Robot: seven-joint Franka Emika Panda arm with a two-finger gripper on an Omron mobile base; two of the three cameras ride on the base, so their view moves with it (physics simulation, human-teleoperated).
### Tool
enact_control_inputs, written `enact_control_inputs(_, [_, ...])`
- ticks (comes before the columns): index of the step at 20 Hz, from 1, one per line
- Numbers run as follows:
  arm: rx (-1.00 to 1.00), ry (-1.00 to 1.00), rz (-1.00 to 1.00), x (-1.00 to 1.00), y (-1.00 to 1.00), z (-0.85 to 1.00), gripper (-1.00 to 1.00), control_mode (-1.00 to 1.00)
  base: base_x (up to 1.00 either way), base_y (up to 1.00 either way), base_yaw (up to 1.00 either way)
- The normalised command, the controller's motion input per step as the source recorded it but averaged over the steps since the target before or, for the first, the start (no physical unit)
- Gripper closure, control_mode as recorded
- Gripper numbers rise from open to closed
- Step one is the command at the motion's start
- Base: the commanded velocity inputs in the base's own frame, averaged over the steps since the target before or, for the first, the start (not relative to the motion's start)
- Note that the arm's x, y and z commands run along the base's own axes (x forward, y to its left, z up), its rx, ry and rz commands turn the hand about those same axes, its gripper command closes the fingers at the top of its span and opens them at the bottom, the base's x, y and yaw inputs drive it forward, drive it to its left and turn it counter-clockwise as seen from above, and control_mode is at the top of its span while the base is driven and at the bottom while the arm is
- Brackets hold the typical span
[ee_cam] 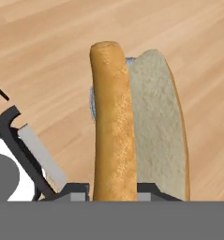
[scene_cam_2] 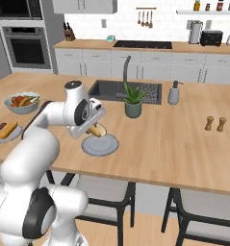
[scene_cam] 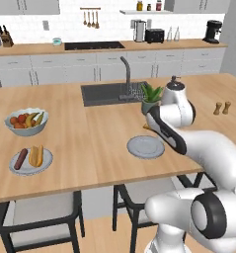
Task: Place one bun and one sausage from the bowl on each plate.
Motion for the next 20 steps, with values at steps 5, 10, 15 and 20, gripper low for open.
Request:
enact_control_inputs(5, [0.06, 0.00, 0.00, 0.91, 0.00, -0.58, 1.00, -1.00, 0.00, 0.00, 0.00])
enact_control_inputs(10, [0.14, 0.01, 0.00, 0.57, -0.07, -0.73, 1.00, -1.00, 0.00, 0.00, 0.00])
enact_control_inputs(15, [0.07, 0.00, 0.00, 0.51, -0.13, -0.53, 1.00, -1.00, 0.00, 0.00, 0.00])
enact_control_inputs(20, [0.00, 0.00, 0.00, 0.32, -0.01, -0.42, 1.00, -1.00, 0.00, 0.00, 0.00])
